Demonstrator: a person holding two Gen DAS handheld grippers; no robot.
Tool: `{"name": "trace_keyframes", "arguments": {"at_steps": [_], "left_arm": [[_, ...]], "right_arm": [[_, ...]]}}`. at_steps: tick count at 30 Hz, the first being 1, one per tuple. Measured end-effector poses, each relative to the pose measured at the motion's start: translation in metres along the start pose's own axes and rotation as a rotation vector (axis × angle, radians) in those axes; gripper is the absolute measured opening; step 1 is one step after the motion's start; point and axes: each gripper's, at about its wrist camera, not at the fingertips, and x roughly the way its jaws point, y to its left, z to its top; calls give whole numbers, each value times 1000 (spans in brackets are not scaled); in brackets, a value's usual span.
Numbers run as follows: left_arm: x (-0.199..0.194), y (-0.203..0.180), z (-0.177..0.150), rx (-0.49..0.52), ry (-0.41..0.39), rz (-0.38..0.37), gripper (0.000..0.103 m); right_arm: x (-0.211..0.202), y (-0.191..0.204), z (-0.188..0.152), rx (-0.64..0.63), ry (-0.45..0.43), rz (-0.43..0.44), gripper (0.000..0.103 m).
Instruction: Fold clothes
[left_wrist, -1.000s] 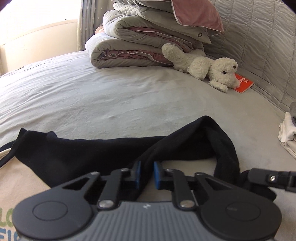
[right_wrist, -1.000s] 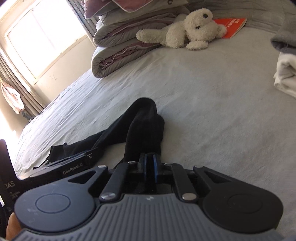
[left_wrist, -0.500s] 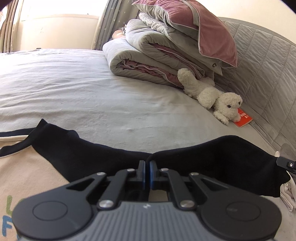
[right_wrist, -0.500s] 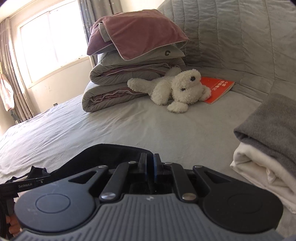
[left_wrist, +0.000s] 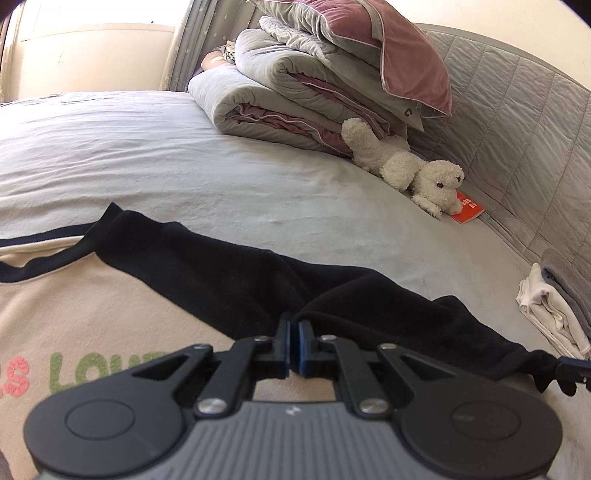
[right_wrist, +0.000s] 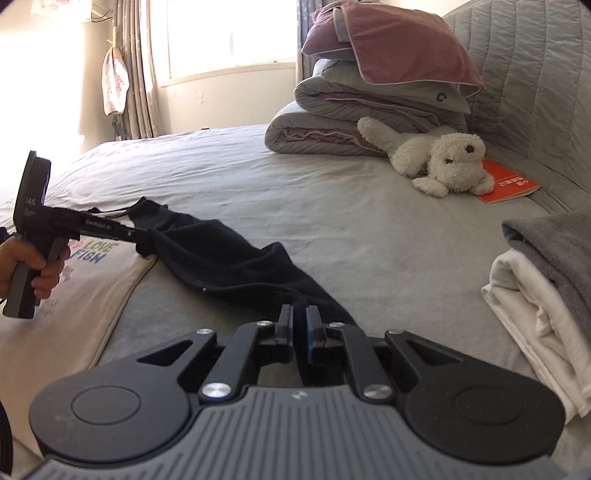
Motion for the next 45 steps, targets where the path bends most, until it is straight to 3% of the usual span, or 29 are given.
{"name": "trace_keyframes", "arguments": {"at_steps": [9, 13, 15, 18, 21, 27, 34, 39, 45], "left_arm": [[-5, 3, -3, 76, 52, 8, 4], [-8, 8, 0, 96, 87, -19, 6], [-10, 11, 3, 89, 91, -38, 14], [-14, 19, 10, 67, 78, -58, 37], [-18, 29, 18, 40, 48, -64, 42], [-7, 63, 44, -11, -10, 76, 44], [20, 107, 72, -81, -41, 201, 45], [38, 123, 82, -76, -32, 219, 45], [53, 135, 85, -69, -6, 179, 45]], "right_arm": [[17, 9, -19, 13, 150, 91, 10], [21, 6, -14, 41, 186, 127, 17], [19, 5, -6, 44, 188, 159, 17], [14, 5, 7, 53, 156, 212, 26], [16, 3, 24, 85, 108, 252, 30], [53, -3, 55, 108, 62, 200, 30], [104, -11, 65, 89, 116, 146, 30], [123, -17, 67, 101, 137, 150, 30], [143, -16, 76, 87, 161, 202, 30]]}}
